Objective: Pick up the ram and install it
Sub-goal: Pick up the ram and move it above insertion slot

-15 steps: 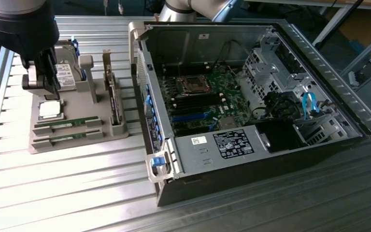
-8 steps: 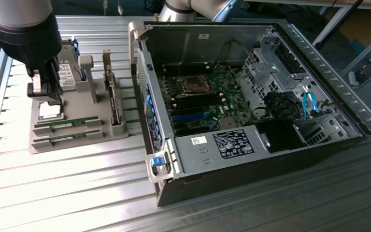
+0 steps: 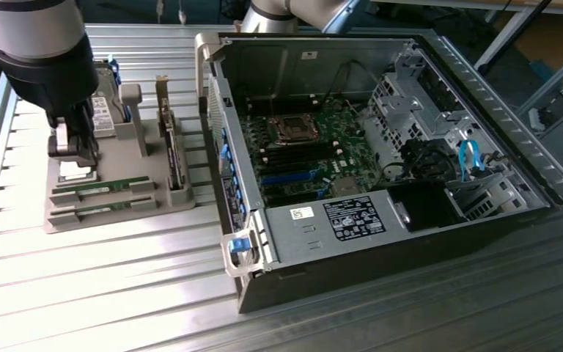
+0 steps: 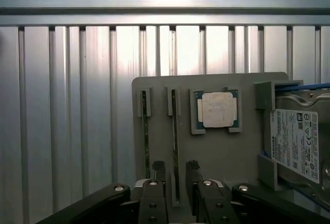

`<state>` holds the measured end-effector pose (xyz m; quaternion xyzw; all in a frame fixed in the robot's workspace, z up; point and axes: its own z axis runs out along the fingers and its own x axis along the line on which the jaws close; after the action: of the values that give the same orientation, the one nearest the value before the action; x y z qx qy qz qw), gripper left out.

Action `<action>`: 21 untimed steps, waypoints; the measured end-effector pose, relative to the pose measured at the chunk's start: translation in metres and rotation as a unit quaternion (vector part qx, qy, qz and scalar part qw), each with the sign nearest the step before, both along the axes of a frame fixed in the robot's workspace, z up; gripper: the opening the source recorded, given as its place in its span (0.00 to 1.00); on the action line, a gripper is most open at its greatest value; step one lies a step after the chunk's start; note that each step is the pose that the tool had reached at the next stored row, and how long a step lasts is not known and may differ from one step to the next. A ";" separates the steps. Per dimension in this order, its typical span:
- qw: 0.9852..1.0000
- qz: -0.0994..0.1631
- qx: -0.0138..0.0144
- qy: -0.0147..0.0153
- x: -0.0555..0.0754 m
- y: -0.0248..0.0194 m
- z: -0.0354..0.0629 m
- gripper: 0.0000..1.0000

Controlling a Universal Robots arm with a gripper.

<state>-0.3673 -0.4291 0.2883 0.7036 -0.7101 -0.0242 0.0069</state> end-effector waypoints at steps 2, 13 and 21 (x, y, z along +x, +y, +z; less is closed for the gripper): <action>1.000 0.000 0.000 0.000 0.000 0.0000 -0.0050 0.30; 1.000 0.000 0.000 0.000 0.000 0.0000 -0.0202 0.30; 1.000 0.000 0.000 0.000 0.000 0.0000 -0.0289 0.30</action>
<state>-0.3673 -0.4291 0.2594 0.7036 -0.7101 -0.0243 0.0069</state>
